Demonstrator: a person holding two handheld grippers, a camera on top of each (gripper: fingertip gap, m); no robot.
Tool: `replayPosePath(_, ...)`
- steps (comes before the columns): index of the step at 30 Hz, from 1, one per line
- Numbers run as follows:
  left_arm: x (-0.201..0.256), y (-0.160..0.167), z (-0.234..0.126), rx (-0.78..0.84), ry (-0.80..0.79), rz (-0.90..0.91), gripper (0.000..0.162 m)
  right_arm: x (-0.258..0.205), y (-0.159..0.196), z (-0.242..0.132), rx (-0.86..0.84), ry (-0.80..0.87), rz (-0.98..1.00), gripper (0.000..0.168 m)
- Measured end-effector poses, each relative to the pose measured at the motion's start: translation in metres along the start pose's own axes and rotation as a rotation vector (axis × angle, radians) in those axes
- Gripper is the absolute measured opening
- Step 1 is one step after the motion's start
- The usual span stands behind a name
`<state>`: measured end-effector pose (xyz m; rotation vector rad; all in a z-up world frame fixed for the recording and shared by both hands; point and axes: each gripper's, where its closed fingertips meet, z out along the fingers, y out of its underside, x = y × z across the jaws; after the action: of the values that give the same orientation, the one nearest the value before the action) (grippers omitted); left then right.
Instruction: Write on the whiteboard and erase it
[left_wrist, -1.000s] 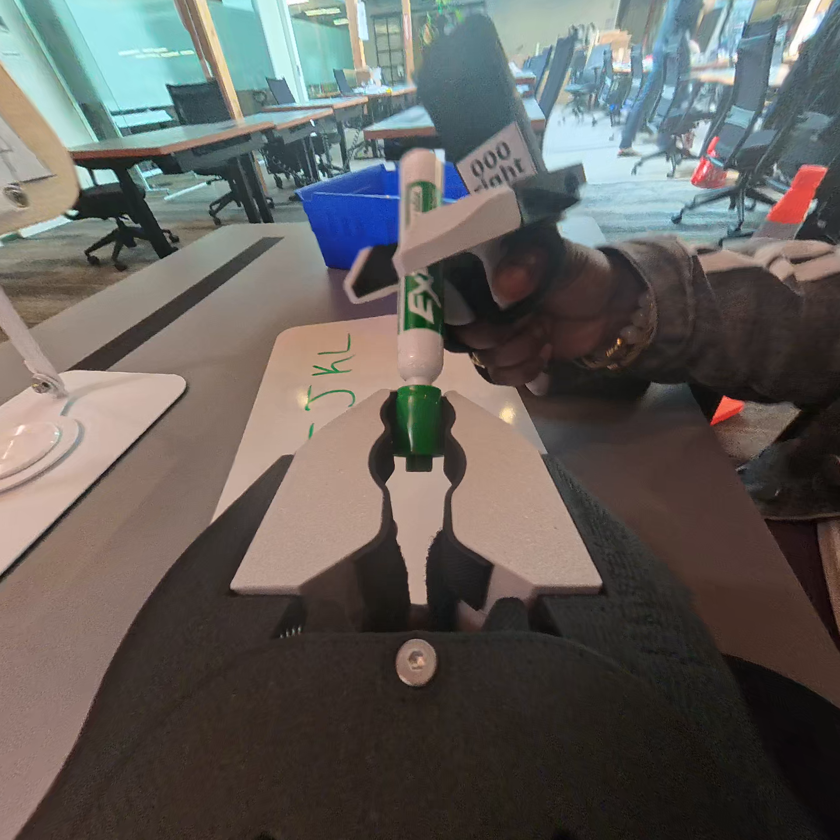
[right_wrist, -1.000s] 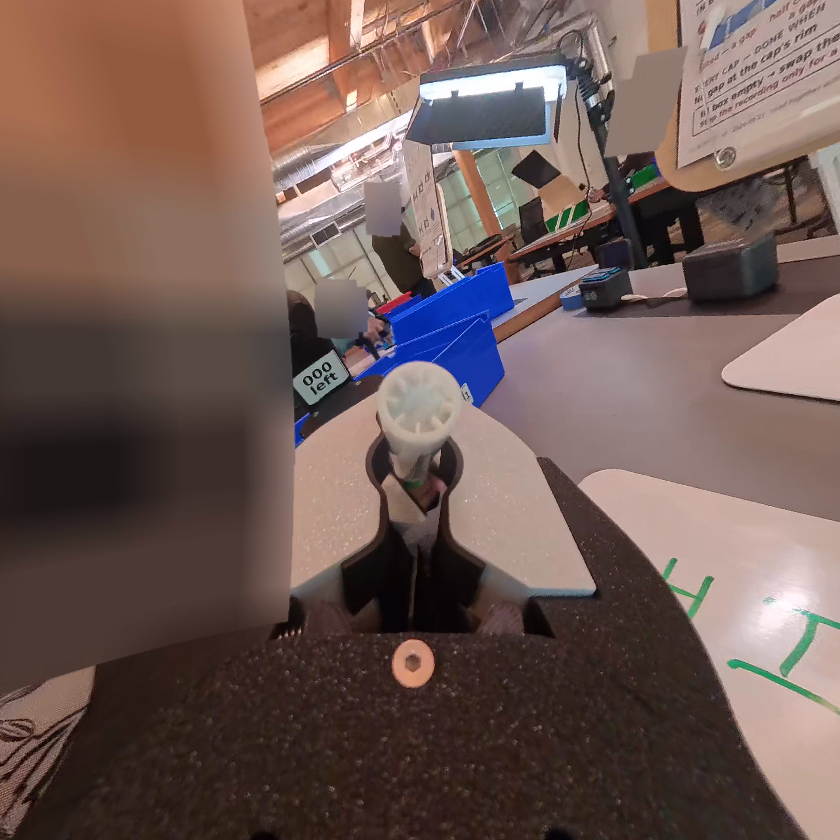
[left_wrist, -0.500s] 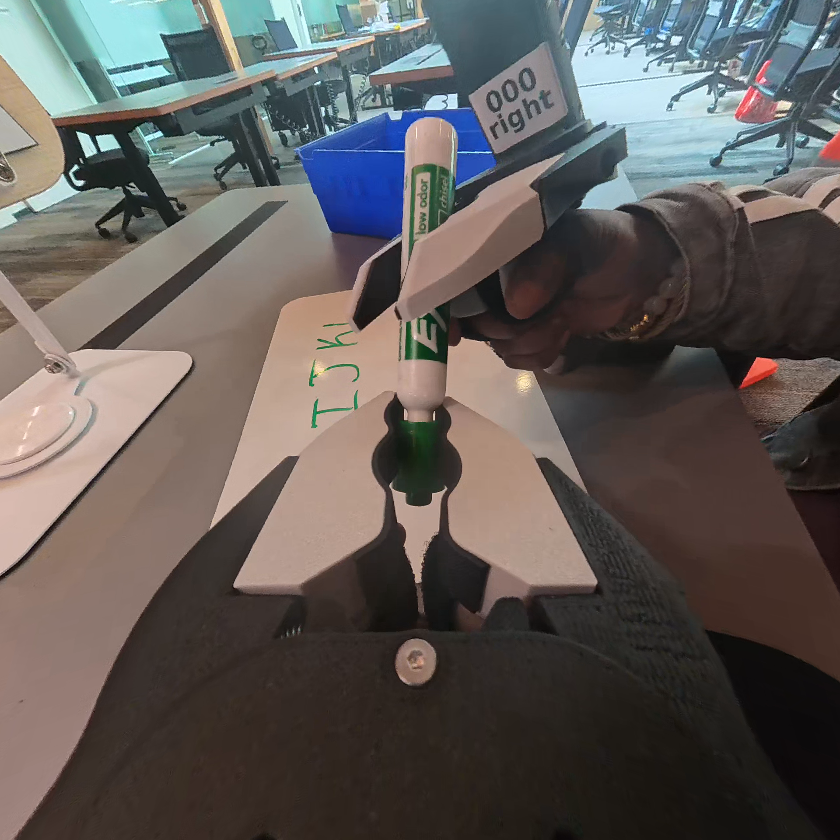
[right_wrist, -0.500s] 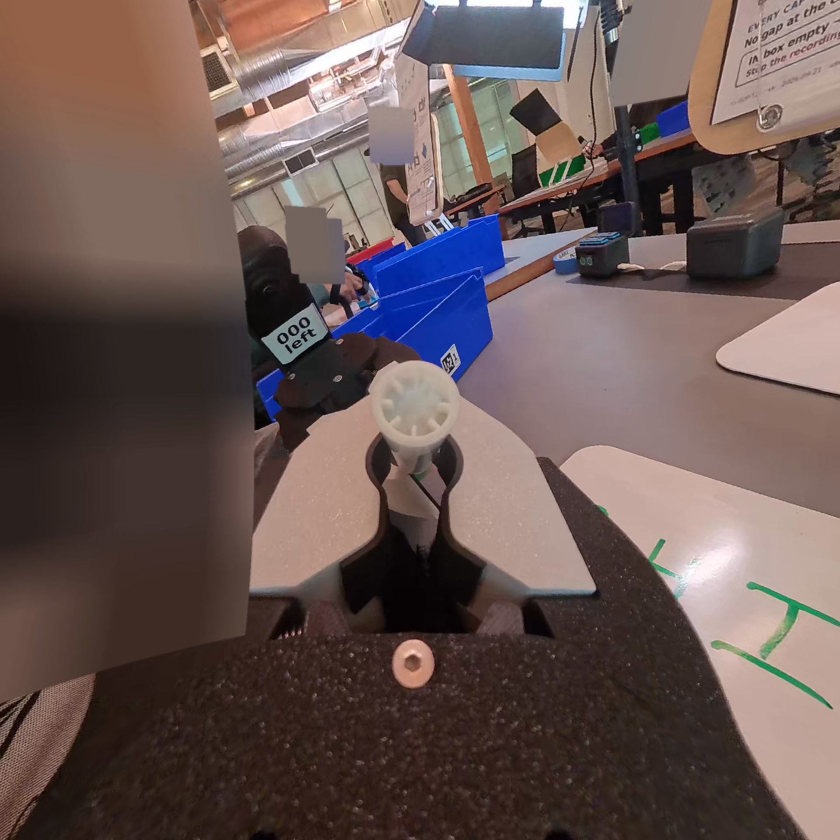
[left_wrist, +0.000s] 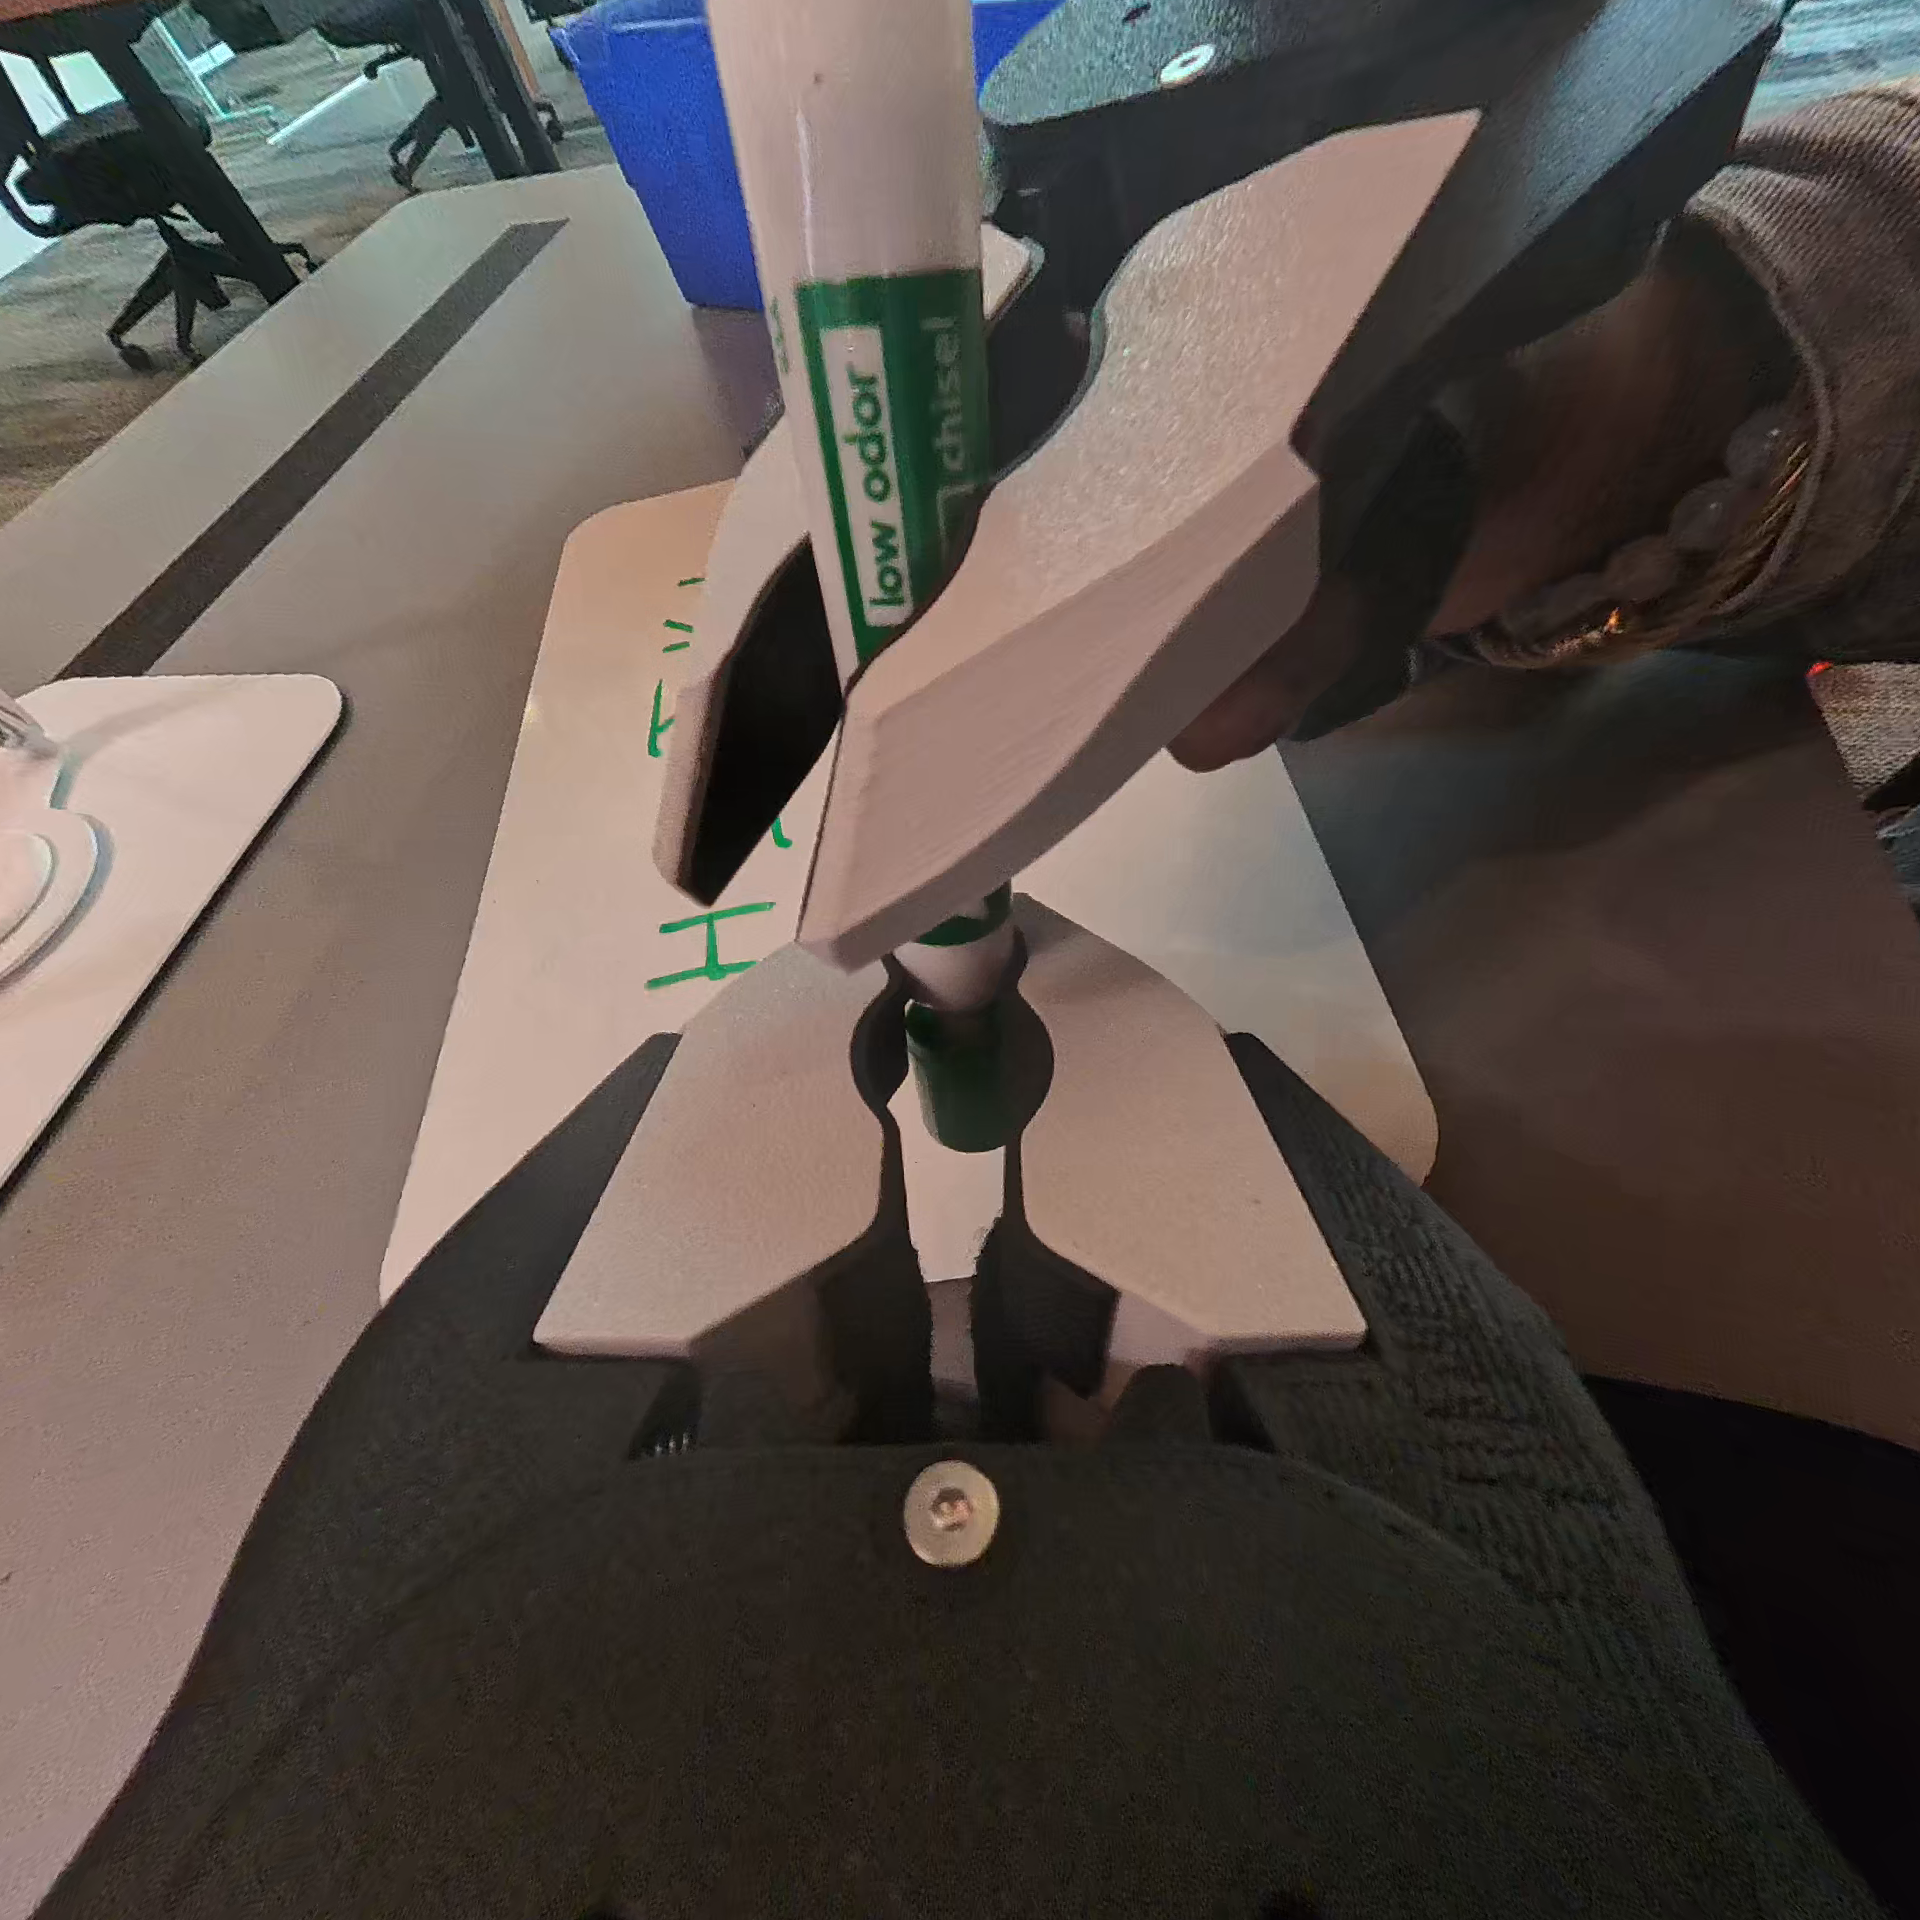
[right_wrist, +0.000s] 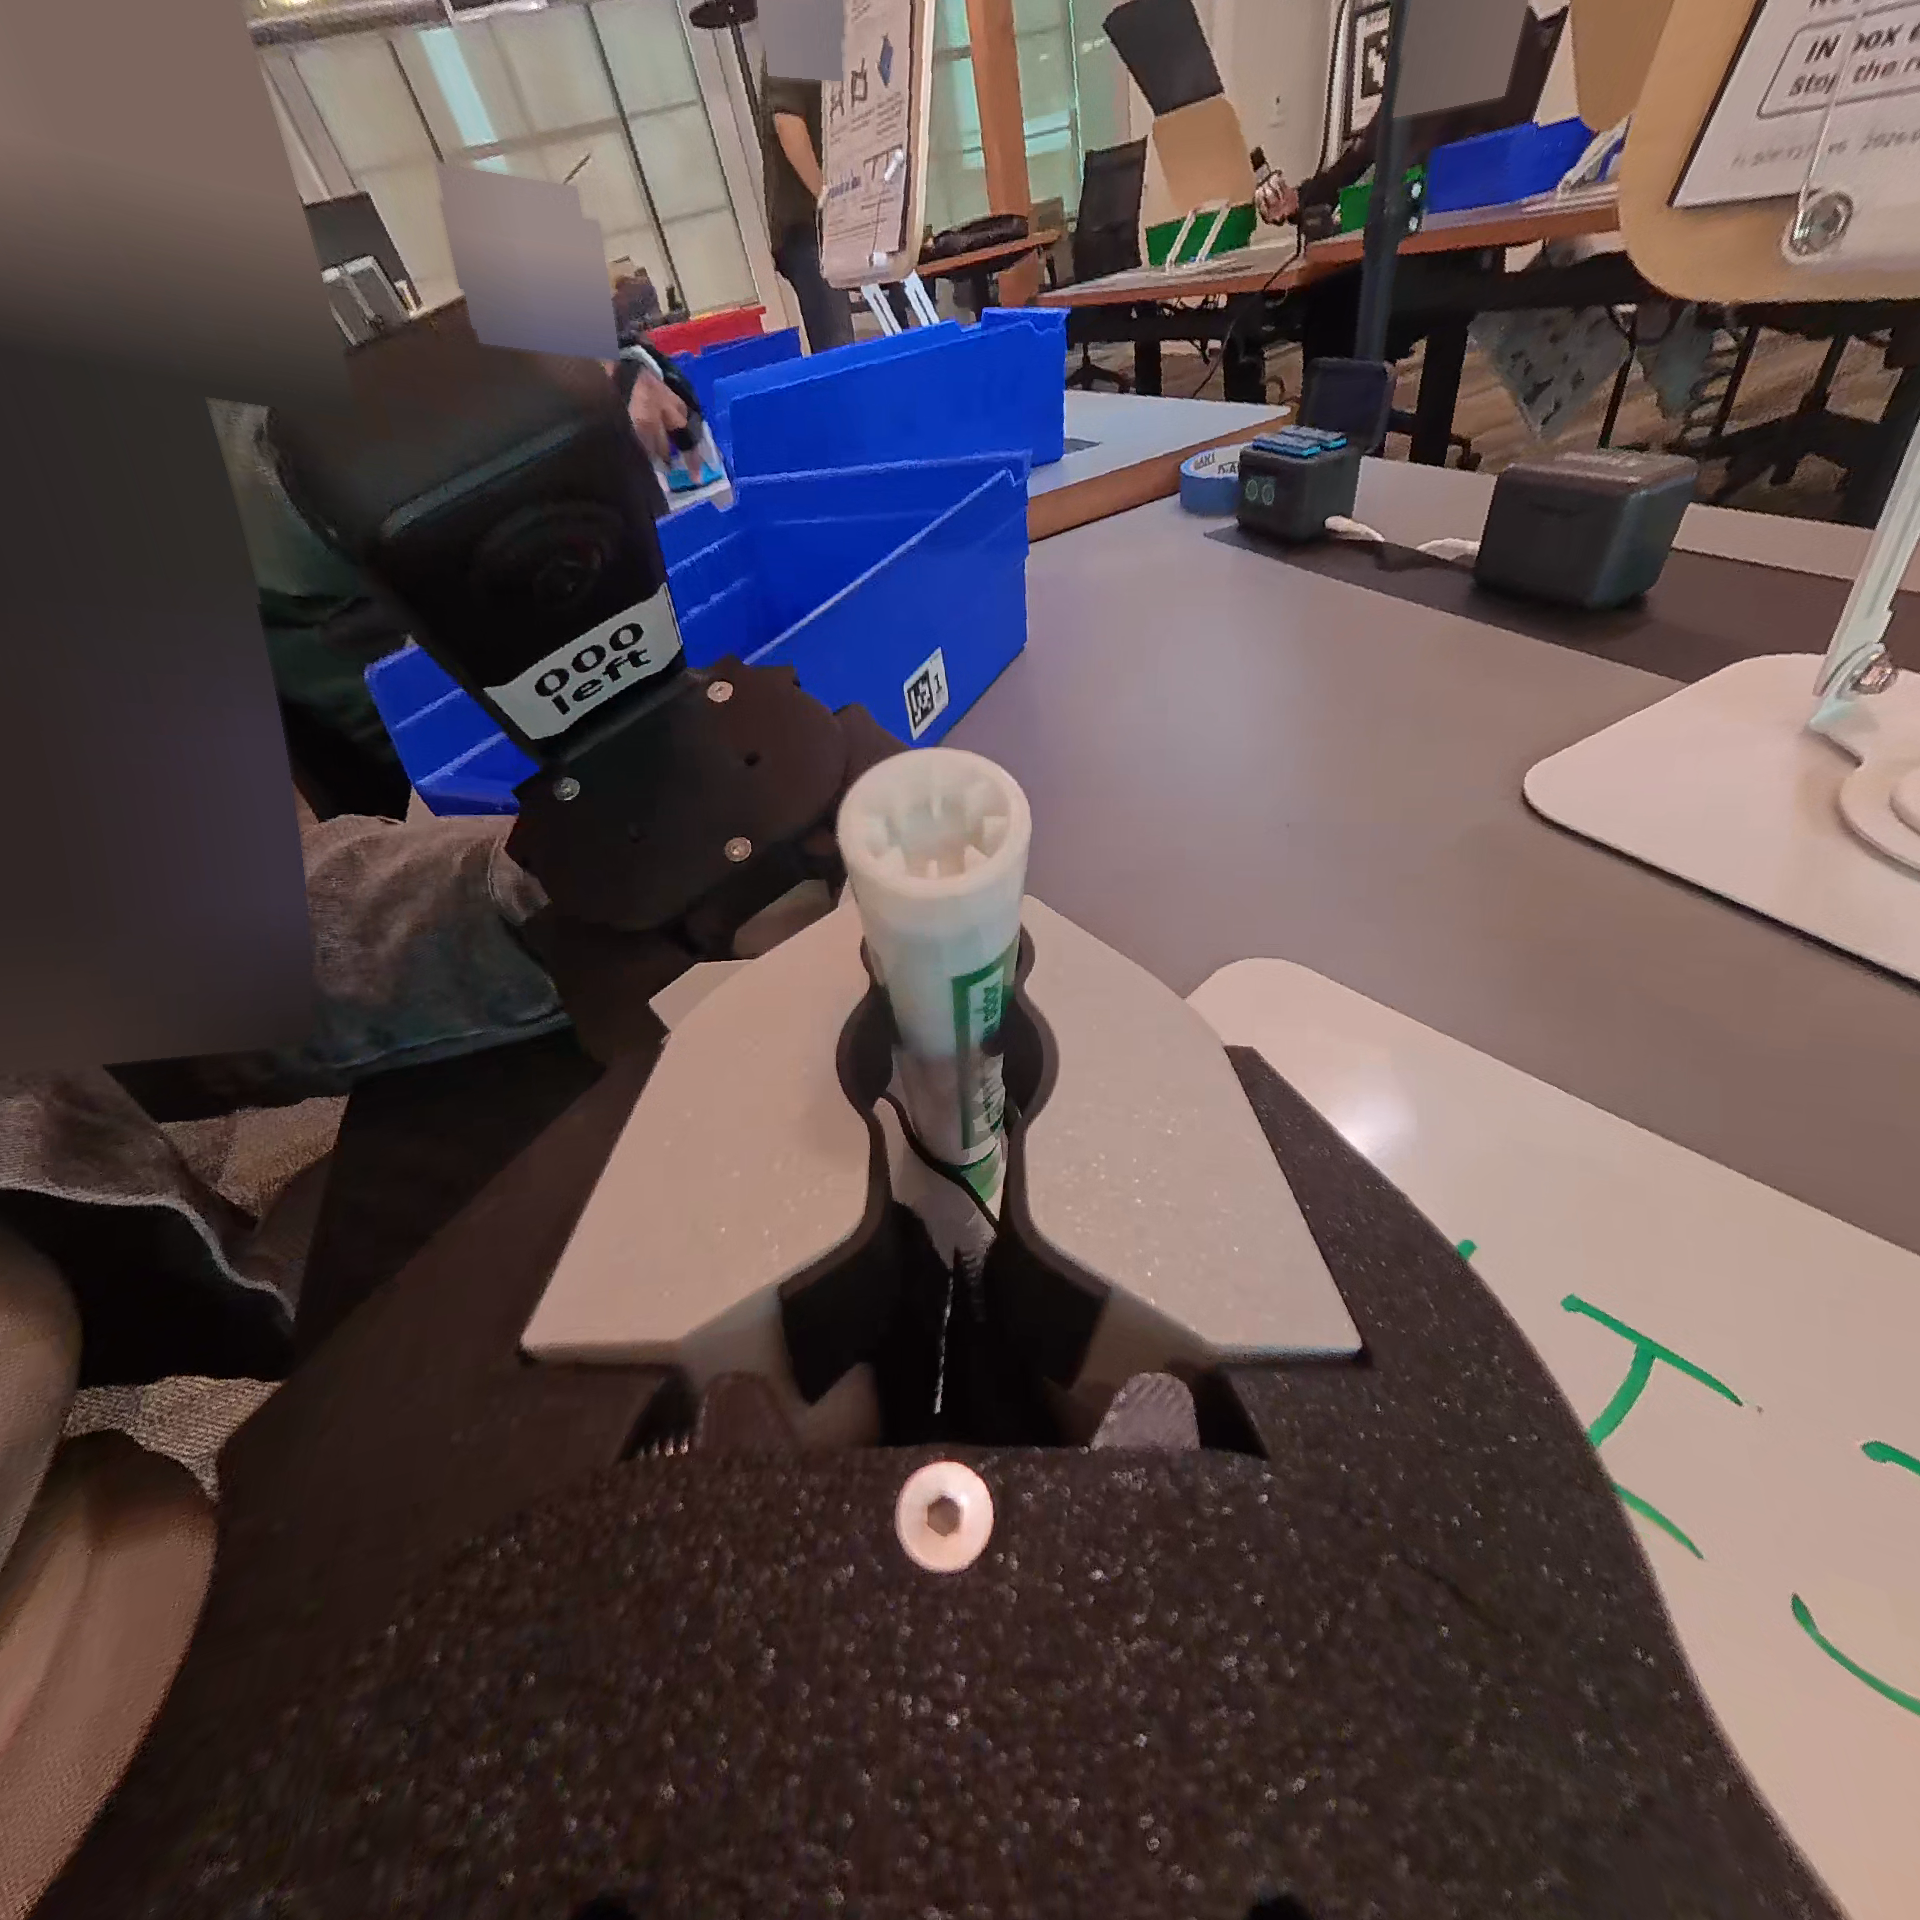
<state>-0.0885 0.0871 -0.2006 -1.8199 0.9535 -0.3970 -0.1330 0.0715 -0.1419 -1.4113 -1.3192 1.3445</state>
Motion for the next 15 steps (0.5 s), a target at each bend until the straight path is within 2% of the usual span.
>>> replayPosePath(1,0.001,0.002,0.002,-0.007,0.007,-0.002,0.015,0.001,0.002,0.000,-0.005,0.003,0.003,0.018)
replayPosePath(5,-0.002,0.009,0.003,-0.041,-0.004,-0.004,0.043,0.005,0.000,-0.004,0.052,-0.005,0.072,0.018)
replayPosePath(7,-0.005,0.009,0.000,-0.041,-0.017,0.015,0.047,0.011,-0.006,-0.010,0.095,0.004,0.098,0.018)
replayPosePath(10,-0.005,0.009,-0.001,-0.045,-0.011,0.009,0.043,0.015,-0.018,-0.021,0.168,-0.013,0.152,0.018)
replayPosePath(12,-0.001,0.007,0.001,-0.031,0.001,0.015,0.017,0.013,-0.017,-0.023,0.178,-0.031,0.177,0.018)
replayPosePath(15,-0.001,0.008,0.001,-0.044,-0.004,-0.010,0.015,0.012,-0.013,-0.024,0.146,-0.017,0.150,0.018)
